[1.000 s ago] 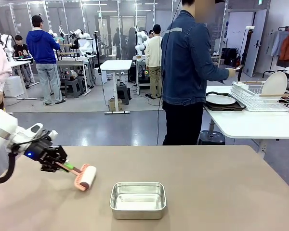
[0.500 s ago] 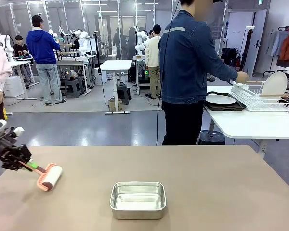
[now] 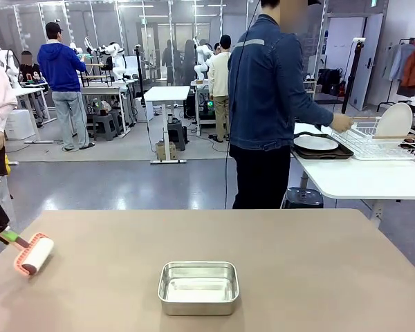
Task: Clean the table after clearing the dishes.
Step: When the right (or left) Handle tray is removed, use the right hand (or left hand) to clean the right (or left) side of the table with the Lint Roller.
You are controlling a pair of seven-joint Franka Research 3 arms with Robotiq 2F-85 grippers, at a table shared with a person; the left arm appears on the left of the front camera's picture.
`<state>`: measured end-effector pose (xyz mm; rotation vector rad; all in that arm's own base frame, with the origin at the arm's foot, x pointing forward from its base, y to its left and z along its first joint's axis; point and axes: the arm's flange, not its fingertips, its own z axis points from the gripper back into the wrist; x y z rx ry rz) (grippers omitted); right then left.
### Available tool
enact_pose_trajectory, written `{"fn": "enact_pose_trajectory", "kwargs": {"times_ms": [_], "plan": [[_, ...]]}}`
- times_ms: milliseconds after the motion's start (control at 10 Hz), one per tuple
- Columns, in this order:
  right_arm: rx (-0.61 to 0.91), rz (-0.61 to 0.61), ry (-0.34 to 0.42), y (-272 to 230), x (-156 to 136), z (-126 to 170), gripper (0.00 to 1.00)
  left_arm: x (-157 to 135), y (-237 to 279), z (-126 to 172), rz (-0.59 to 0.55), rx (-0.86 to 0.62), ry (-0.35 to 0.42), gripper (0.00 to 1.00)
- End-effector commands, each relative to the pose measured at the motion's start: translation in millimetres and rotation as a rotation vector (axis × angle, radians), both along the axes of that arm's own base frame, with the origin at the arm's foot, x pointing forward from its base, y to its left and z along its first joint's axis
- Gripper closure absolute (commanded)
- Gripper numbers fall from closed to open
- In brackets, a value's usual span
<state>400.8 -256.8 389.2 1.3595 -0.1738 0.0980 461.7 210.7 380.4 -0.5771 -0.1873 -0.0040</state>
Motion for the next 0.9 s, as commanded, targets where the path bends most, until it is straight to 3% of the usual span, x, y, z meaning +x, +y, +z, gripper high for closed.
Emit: {"fn": "enact_pose_trajectory", "kwargs": {"times_ms": [0,200,400,500,800], "plan": [[-0.015,-0.001,0.001,4,-4,1,0.00,-32,-16,34,0.004,0.016,-0.067,0.80],[-0.015,-0.001,0.001,4,-4,1,0.00,-67,-23,75,0.020,-0.021,-0.171,0.80],[-0.015,-0.001,0.001,4,-4,1,0.00,-89,-37,92,0.069,-0.009,-0.220,0.80],[-0.015,-0.001,0.001,4,-4,1,0.00,-59,-19,81,0.012,0.001,-0.164,0.80],[-0.015,-0.001,0.001,4,-4,1,0.00,-59,-19,81,0.012,0.001,-0.164,0.80]]}}
